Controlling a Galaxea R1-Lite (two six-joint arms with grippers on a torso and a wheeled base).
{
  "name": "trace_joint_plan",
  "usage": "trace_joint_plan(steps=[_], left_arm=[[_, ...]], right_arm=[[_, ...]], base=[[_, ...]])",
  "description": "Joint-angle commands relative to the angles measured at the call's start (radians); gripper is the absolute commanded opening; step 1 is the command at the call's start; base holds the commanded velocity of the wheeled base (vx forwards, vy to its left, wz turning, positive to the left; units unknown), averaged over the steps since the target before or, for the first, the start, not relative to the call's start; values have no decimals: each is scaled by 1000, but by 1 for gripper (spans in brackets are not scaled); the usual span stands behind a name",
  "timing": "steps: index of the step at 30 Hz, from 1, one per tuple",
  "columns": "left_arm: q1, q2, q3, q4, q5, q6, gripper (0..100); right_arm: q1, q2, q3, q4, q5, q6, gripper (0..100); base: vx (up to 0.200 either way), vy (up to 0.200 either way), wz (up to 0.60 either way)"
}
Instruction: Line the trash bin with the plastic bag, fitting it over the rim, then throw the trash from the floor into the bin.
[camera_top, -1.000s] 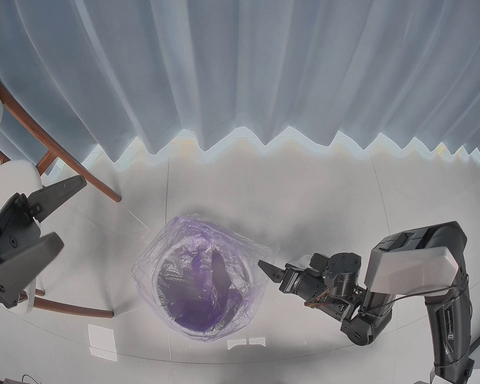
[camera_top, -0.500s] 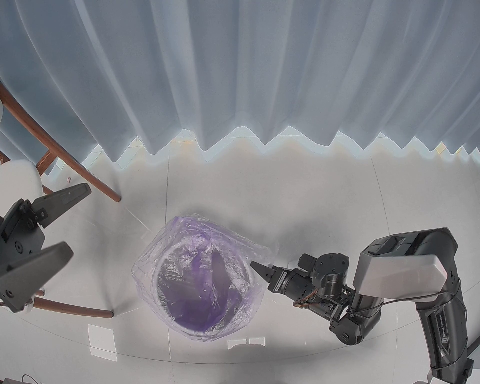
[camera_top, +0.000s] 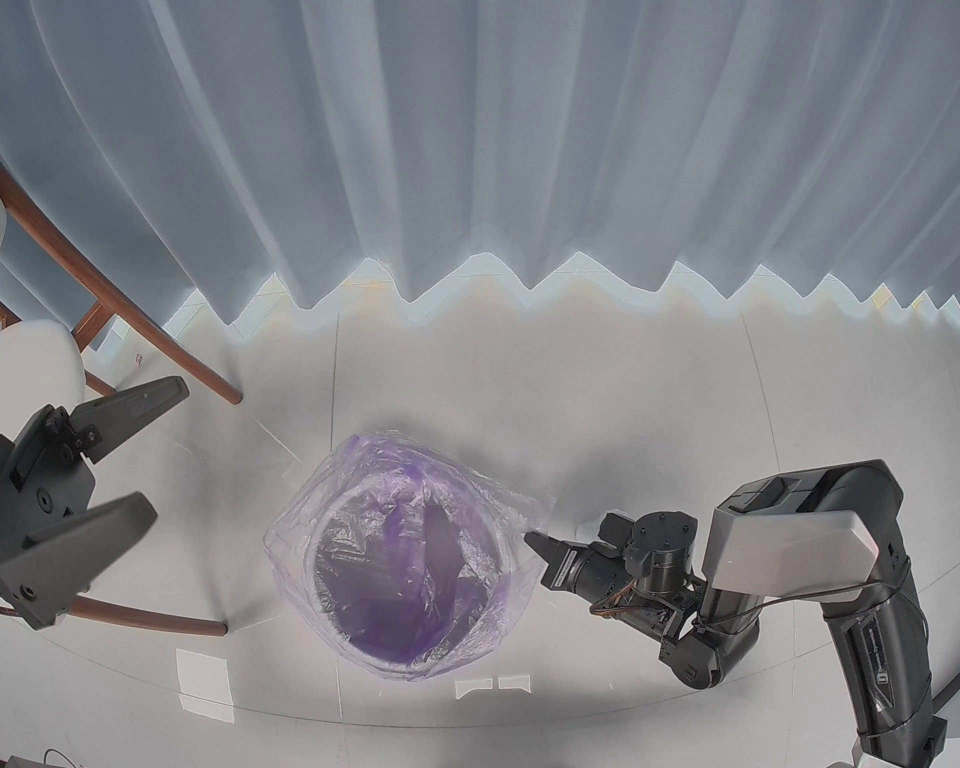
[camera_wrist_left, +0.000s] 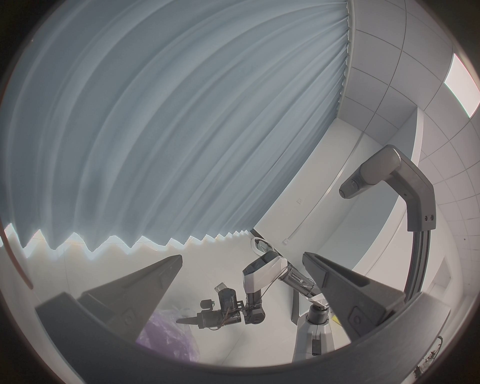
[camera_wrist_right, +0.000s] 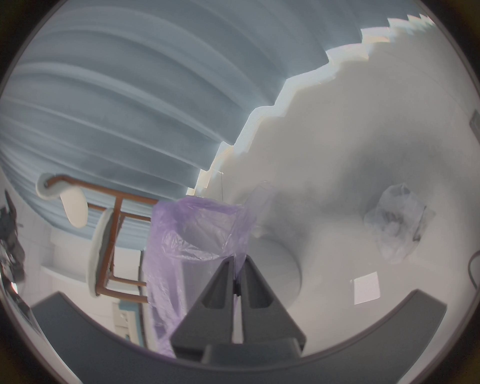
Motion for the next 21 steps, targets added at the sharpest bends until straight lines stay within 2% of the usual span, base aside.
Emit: trace_joint_plan(steps=[1,4,10,12,21], left_arm=[[0,8,6,0,0,-1,100],[-2,14,6,-2,0,7,100],[-2,30,21,0,0,67,100],[-2,43,24,0,2,90,100],[-2,40,24,0,2,98,100]], right_arm=[[-33,77,1,-6,-3,-104,0],[-36,112,-4,-14,-4,-145,0],[-37,123,-39,-2,-7,-158,0],[-49,138,-53,1,-20,-187,0],[-49,137,-61,46,-40,-193,0]], base=[[0,0,0],[0,0,0],[0,0,0],[0,0,0],[0,0,0]])
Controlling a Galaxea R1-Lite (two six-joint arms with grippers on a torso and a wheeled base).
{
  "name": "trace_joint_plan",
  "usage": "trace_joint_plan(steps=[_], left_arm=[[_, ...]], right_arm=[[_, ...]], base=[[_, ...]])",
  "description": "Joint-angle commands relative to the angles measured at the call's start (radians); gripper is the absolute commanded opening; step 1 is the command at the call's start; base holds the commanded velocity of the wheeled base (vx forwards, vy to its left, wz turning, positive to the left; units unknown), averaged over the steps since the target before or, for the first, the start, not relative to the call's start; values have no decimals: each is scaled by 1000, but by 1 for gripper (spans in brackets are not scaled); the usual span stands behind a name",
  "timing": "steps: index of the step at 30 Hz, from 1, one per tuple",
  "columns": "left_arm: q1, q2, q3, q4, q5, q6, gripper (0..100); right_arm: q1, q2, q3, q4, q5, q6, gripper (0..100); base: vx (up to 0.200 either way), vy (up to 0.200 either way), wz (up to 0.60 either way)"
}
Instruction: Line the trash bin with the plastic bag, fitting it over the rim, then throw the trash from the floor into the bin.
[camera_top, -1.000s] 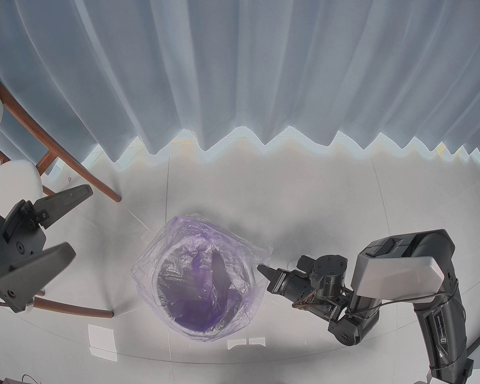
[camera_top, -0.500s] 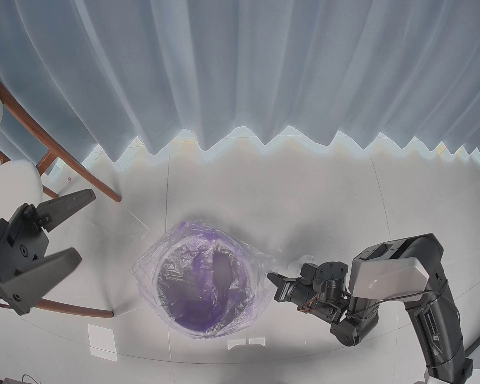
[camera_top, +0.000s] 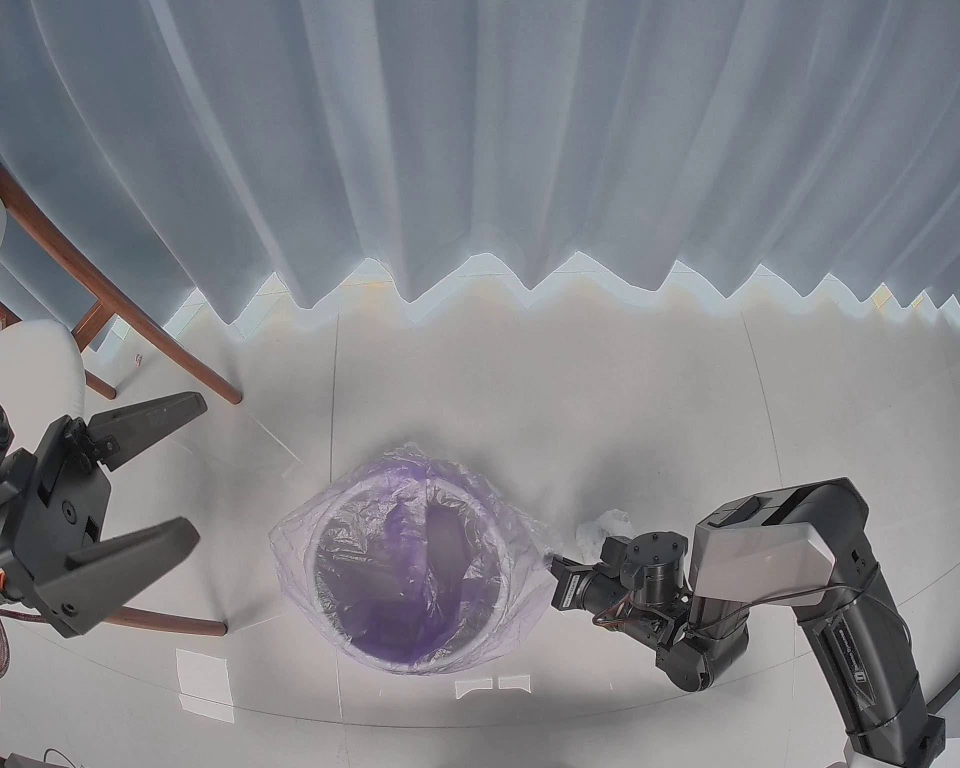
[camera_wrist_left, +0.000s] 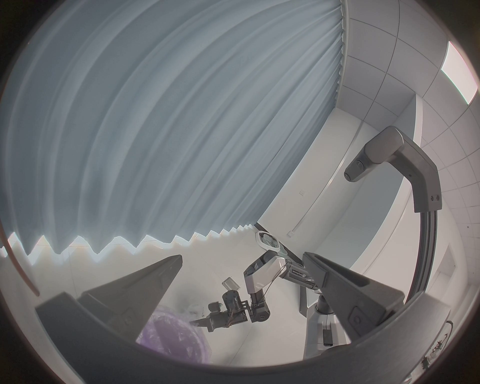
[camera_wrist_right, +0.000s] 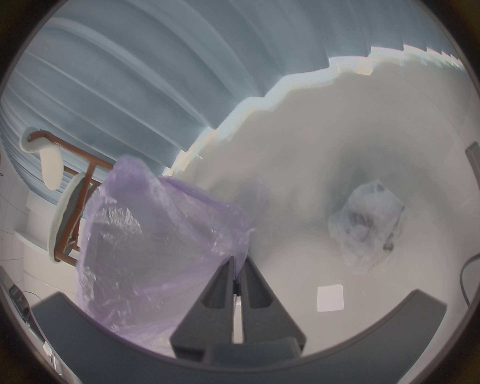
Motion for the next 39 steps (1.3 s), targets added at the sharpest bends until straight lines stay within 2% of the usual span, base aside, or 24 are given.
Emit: trace_joint_plan(steps=[1,10,11,14,17,21,24,27,31,33,34,36,39], left_arm=[[-1,4,2,0,0,-1,100],[-6,-5,0,-2,-1,1,100],[-9,-3,-1,-2,0,1,100],[-12,-3,-4,-2,0,1,100],[-12,-5,-8,-2,0,1,100],[-15,-8,-8,-2,0,-1,100],[-35,-6,-8,0,2,-1,100],[-47,1,-11,-2,3,-2,100],[-43,9,-38,0,8,-10,100],[-35,9,-55,0,11,-13,100],[-27,9,-67,0,17,-25,100],[-20,-3,-86,0,54,-50,100],[-20,-13,-106,0,114,-53,100]], right_arm=[[0,-1,-10,38,-3,1,0],[9,-4,10,13,-7,20,0],[11,-4,10,9,-12,20,100],[9,-1,4,-17,-38,29,100],[11,-20,43,-83,-56,79,100],[11,-120,146,-83,-55,188,100],[22,-244,215,-83,-53,314,100],[29,-396,300,-83,-46,379,100],[65,-554,393,-82,-23,368,100],[89,-623,433,-82,-21,345,100],[117,-699,481,-82,-15,305,100],[144,-820,591,-82,48,221,100],[138,-958,660,-82,138,142,100]], base=[[0,0,0],[0,0,0],[0,0,0],[0,0,0],[0,0,0],[0,0,0],[0,0,0],[0,0,0],[0,0,0],[0,0,0],[0,0,0],[0,0,0],[0,0,0]])
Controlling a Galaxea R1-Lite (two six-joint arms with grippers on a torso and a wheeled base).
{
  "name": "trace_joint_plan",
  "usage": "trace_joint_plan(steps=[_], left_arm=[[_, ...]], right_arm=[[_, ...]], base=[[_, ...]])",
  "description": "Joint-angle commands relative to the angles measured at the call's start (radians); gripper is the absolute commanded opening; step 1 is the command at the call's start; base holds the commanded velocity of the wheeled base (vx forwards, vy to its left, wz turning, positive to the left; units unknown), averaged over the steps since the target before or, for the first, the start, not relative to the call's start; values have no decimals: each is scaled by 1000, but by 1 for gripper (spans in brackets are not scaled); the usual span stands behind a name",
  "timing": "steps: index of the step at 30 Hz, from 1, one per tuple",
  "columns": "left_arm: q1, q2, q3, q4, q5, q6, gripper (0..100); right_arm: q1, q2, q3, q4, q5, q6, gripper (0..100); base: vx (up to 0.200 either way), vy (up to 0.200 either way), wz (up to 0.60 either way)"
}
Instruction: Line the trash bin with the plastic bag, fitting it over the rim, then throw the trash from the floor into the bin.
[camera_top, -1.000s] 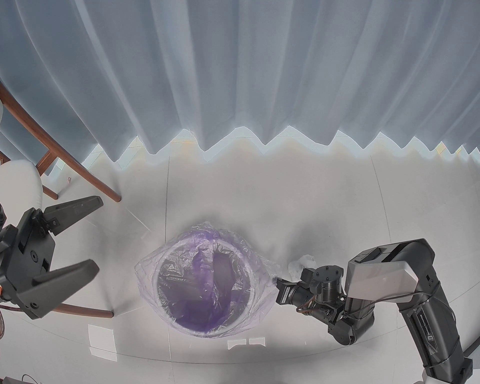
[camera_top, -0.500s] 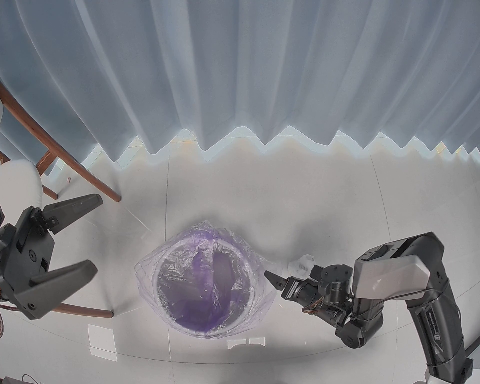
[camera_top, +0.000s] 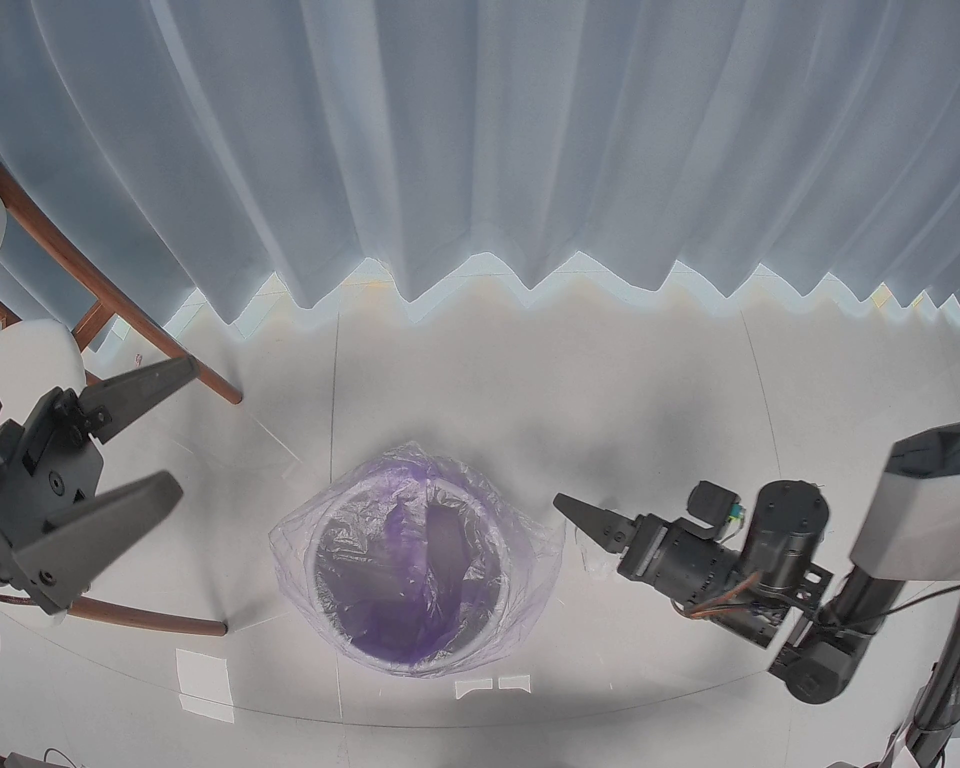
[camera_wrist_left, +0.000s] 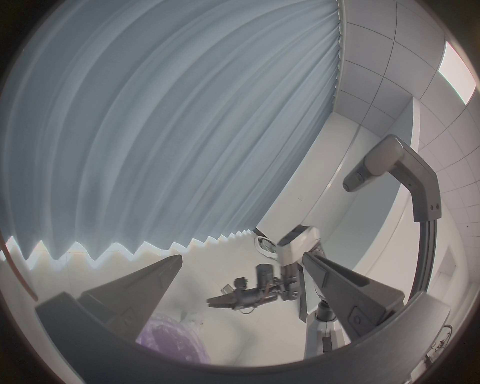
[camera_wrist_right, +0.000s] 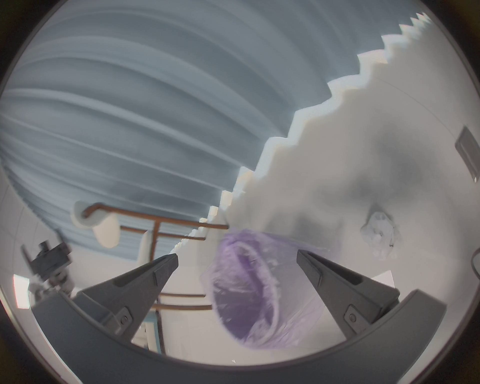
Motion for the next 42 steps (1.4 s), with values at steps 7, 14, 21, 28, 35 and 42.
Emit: trace_joint_plan(steps=[7,14,21,28,35,42], left_arm=[[13,-16,-27,195,156,-28,100],[1,-16,-21,221,169,-17,100],[-37,-2,-87,221,202,-26,100],[-86,24,-124,218,353,-31,100],[-93,58,-186,212,428,-74,100],[-119,61,-185,215,432,-82,100]], right_arm=[[15,-520,111,111,214,-150,100],[18,-579,147,146,161,-275,100],[6,-599,207,140,157,-370,100],[56,-595,246,146,156,-388,100],[65,-582,251,146,157,-373,100],[65,-579,251,145,157,-373,100]], base=[[0,0,0],[0,0,0],[0,0,0],[0,0,0],[0,0,0],[0,0,0]])
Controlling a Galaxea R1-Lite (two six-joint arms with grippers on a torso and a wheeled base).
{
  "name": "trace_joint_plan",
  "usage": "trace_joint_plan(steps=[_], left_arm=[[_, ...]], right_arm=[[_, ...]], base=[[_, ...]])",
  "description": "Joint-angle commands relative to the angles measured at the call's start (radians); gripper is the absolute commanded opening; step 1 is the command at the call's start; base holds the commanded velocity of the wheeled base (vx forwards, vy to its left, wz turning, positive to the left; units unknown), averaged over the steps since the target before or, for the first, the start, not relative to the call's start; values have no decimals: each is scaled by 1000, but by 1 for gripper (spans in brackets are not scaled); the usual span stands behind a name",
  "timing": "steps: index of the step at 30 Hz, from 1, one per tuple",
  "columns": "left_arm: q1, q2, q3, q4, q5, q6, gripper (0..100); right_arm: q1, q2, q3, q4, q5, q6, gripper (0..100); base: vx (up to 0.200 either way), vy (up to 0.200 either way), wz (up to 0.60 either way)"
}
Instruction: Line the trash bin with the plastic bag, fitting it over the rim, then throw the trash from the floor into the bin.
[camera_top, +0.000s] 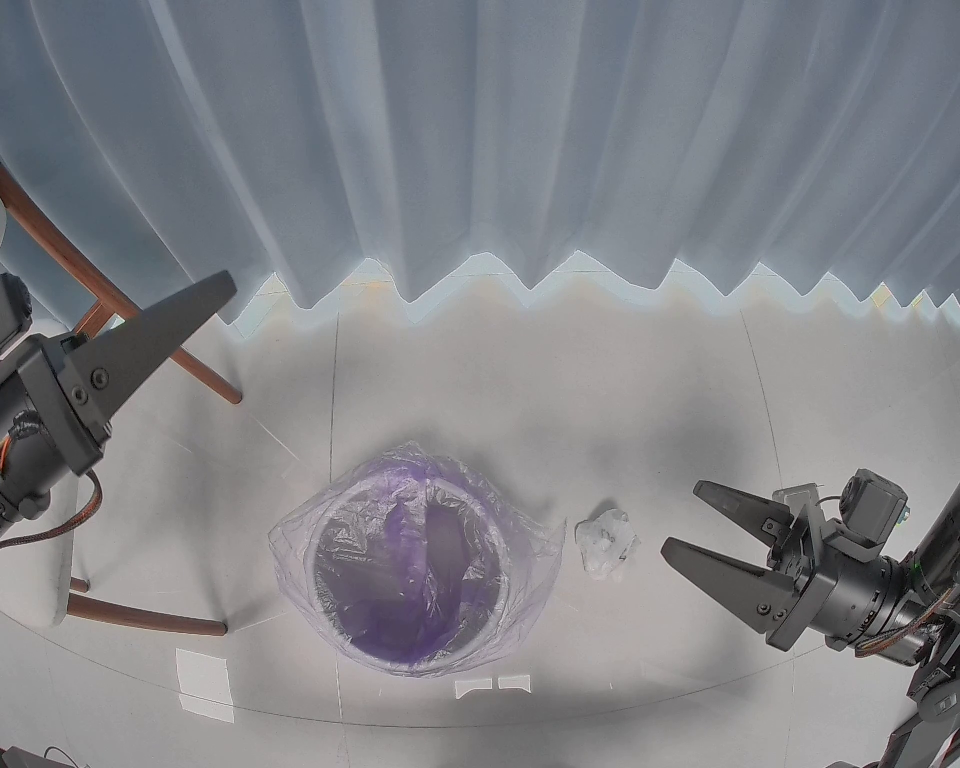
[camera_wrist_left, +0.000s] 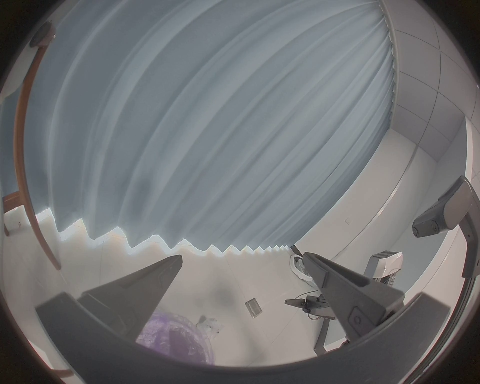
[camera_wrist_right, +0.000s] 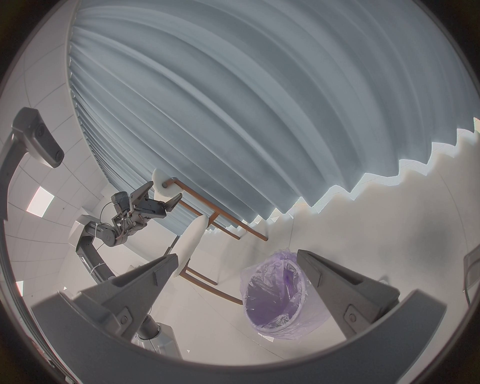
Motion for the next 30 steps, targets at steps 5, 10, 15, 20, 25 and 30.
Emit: trace_joint_plan(steps=[5,10,15,20,25,30], left_arm=[[-6,11,8,9,4,-2,100],[6,54,6,-2,45,-52,100],[-2,55,11,12,51,-71,100],[5,117,29,9,54,-80,100],[32,209,61,-5,50,-80,100],[57,310,81,-12,42,-97,100]], right_arm=[[-6,11,0,-4,-1,-3,100],[-9,5,-8,-7,-16,-10,100],[-9,13,-9,-6,-18,-9,100],[-11,30,-6,-2,-19,-7,100],[-9,47,0,-6,-19,-9,100],[-9,40,-2,-7,-19,-10,100]], base=[[-80,0,0],[-200,0,0],[-200,0,0],[-200,0,0],[-200,0,0],[-200,0,0]])
